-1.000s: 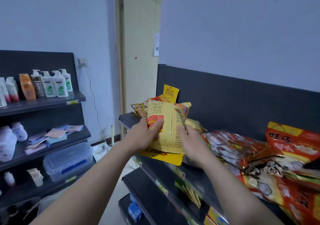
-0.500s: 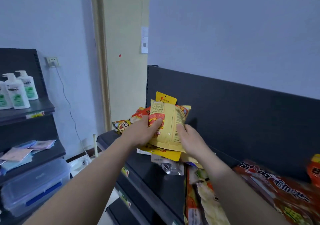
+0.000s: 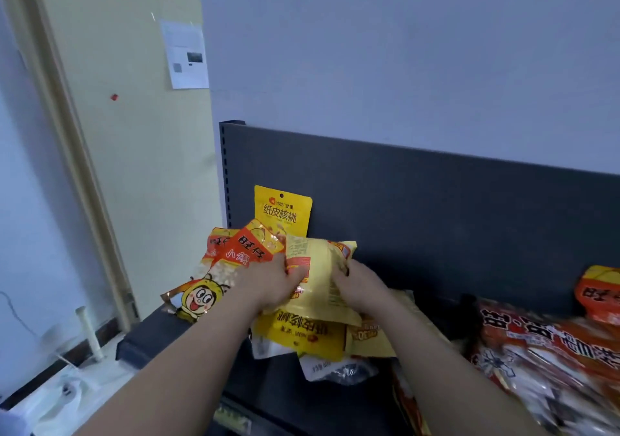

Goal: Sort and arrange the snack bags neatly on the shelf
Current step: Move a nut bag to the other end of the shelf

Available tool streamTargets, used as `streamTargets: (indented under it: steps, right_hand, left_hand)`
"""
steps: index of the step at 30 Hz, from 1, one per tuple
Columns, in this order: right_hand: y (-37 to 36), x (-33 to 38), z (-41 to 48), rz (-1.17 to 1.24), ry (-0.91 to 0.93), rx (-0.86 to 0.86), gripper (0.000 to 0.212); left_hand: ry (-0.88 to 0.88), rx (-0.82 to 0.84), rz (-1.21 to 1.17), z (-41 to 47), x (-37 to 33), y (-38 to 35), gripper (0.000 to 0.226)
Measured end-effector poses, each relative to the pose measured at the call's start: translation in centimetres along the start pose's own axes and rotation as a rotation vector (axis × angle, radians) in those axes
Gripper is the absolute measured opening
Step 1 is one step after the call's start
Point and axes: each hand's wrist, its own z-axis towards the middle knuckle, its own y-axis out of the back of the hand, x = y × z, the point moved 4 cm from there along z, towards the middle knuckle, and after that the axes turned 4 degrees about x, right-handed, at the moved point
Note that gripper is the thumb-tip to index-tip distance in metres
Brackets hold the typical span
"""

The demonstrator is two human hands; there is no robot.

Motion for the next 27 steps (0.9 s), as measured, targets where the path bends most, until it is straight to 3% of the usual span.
streamTargets:
  steps: [3, 6, 9, 15, 22, 27]
  right_hand:
    - [-0.5, 0.1, -0.1, -0.096, 0.013, -0.027, 0.027]
    - [-0.1, 0.3, -0.8, -0.231, 0.003, -0.095, 0.017]
    - [0.9, 0.7, -2.3, -0.313, 0.013, -0.173, 0.020]
    - [3.8, -1.3, -6.5, -0.380, -0.052, -0.336, 0.034]
    - [9.3, -8.3, -13.8, -0.398, -0.265, -0.468, 0.049]
    - [13.0, -14.6, -18.8, -0.389, -0.461, -0.508, 0.046]
  left_hand:
    - [-0.041, -0.017, 0.051, 0.8, 0.4, -0.4, 0.073]
    - [-0.129, -0.166, 0.178, 0.0, -0.6, 1.1, 0.059]
    - [-0.233, -0.273, 0.274, -1.5, -2.7, 2.3, 0.057]
    - [-0.419, -0.316, 0.296, -3.6, -8.1, 2.3, 0.054]
    - [-0.627, -0.219, 0.234, -5.8, -16.2, -0.8, 0.051]
    - [-0.704, -0.102, 0.186, -7.4, -22.1, -3.7, 0.058]
